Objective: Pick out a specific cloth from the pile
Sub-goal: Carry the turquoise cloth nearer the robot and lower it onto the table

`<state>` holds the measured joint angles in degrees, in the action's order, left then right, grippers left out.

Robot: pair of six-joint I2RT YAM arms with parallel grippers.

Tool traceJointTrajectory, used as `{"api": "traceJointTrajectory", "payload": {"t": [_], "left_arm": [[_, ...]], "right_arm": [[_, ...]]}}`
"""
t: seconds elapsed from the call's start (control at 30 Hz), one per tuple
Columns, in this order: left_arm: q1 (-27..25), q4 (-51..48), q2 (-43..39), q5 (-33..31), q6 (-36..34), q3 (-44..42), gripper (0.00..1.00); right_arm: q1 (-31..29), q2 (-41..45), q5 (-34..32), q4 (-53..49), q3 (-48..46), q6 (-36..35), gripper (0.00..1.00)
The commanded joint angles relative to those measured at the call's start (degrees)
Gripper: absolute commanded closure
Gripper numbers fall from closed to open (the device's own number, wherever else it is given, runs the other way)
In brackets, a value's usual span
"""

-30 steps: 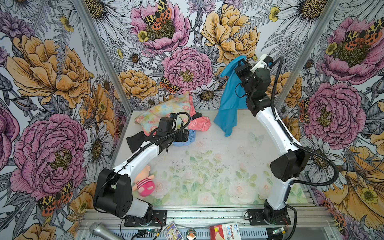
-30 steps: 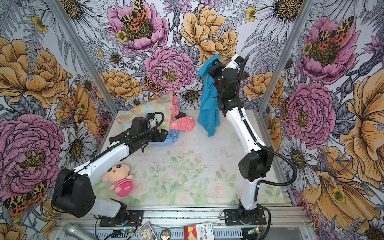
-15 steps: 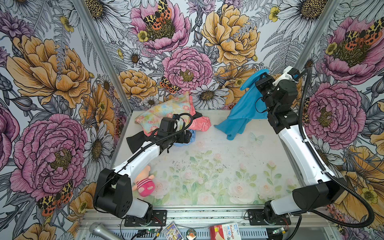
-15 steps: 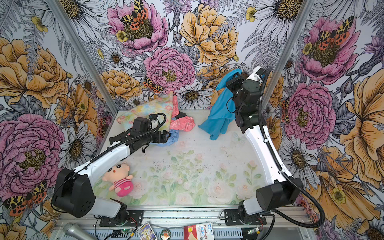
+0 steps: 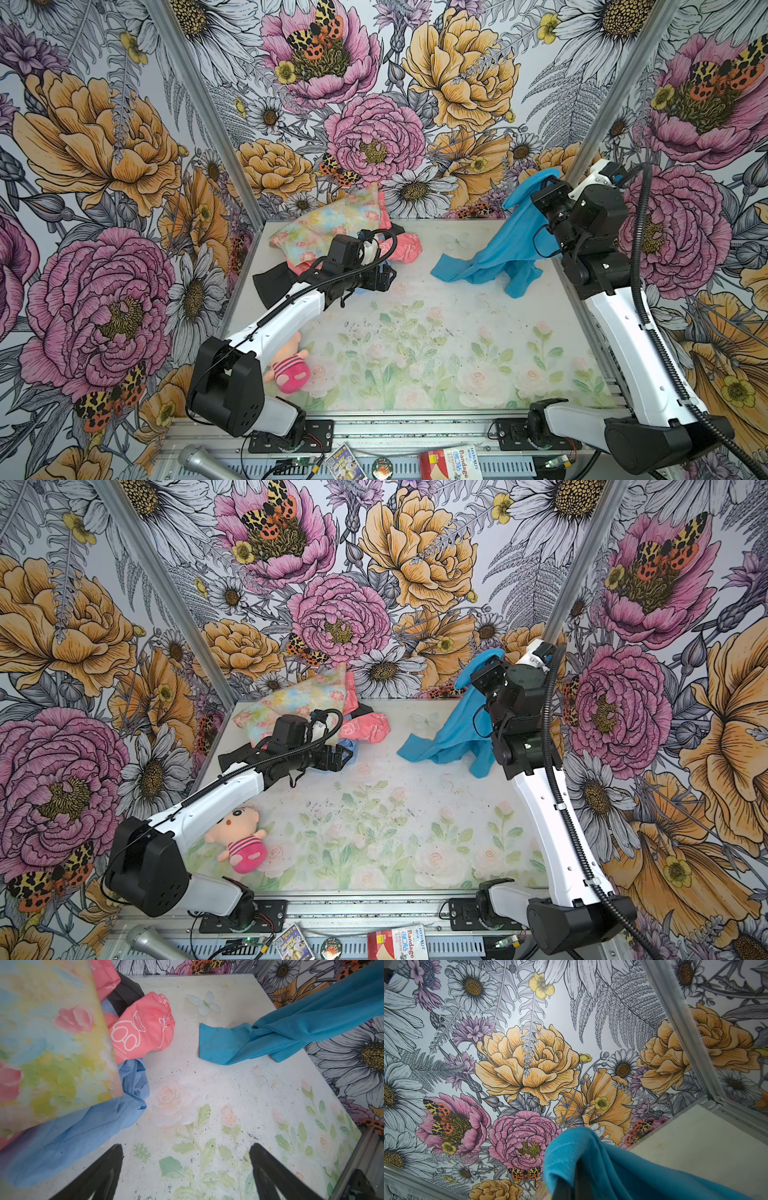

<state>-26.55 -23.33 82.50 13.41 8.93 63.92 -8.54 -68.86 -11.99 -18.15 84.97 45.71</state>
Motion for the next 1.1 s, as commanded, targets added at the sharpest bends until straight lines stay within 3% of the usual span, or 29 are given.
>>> {"api": "traceJointTrajectory", "payload": {"t": [0.0, 0.43, 1.07], "left_arm": [[-1.6, -1.6, -1.7, 2.1, -1.4, 1.6, 0.03], [-8.9, -2.3, -1.3, 0.1, 0.1, 2.7, 0.03], [-13.6, -3.2, 1.9, -1.2, 0.7, 5.8, 0.03]], "right_arm": [[0.7, 3.9, -0.9, -4.7, -2.4, -1.9, 1.00], [4.8, 16.3, -2.5, -15.0, -10.9, -4.2, 1.00], [5.4, 25.4, -7.6, -27.3, -8.1, -10.1, 1.00]]}}
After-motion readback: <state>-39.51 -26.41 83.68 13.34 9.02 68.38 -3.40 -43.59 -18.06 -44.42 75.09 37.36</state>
